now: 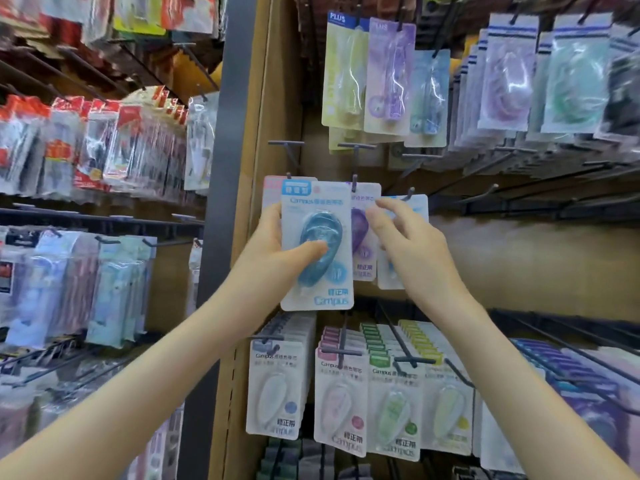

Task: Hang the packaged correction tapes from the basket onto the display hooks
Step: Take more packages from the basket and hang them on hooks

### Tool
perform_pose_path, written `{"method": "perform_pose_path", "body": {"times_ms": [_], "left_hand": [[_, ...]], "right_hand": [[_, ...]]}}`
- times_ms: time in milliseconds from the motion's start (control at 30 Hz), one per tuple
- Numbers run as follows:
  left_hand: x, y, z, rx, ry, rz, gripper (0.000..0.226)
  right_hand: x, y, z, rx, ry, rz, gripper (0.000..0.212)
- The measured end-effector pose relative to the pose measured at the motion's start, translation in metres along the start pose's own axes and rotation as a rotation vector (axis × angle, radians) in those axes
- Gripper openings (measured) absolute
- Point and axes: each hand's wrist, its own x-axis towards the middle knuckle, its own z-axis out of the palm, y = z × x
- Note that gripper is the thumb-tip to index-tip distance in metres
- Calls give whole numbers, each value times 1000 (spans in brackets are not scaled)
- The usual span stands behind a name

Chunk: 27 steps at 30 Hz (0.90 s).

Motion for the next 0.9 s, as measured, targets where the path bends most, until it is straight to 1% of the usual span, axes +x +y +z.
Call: {"method": "perform_pose_path", "body": {"times_ms": [33,100,167,233,300,400,433,467,500,567,600,633,700,767,900], "left_hand": [[3,1,9,-7,-30,-6,43],[10,3,27,-47,-73,-26,41],[18,2,43,-88,-114,-48,45],[24,-2,56,-103,-162,-54,48],[26,-5,66,-95,-201,-45,48],[29,-10,76,-23,-250,29,45],[29,-10,77,29,-254,66,43],[29,-10,77,113,-231,106,46],[31,-12,75,243,-162,153,51],[37,-20,66,585,29,289,61],[40,-26,61,763,99,366,62],[43,-31,57,926,139,433,61],[51,-44,49,1198,156,539,54],[57,-51,44,1330,152,558,53],[58,-54,42,1391,109,526,65]], "right_hand": [[-6,-2,-3,137,-58,-5,59],[-10,-2,-6,321,-187,8,76],[-9,4,-13,429,-195,18,83],[-7,10,-23,445,-176,20,81],[-5,15,-34,430,-200,33,75],[-1,26,-44,387,-200,48,66],[0,30,-47,374,-187,52,66],[2,35,-50,363,-175,58,69],[4,39,-52,348,-167,67,72],[8,44,-55,297,-168,89,74],[9,46,-54,262,-174,104,74],[10,47,-53,222,-177,120,74],[13,49,-49,145,-173,154,74],[16,49,-45,58,-172,179,74],[21,46,-39,-136,-196,188,73]]}}
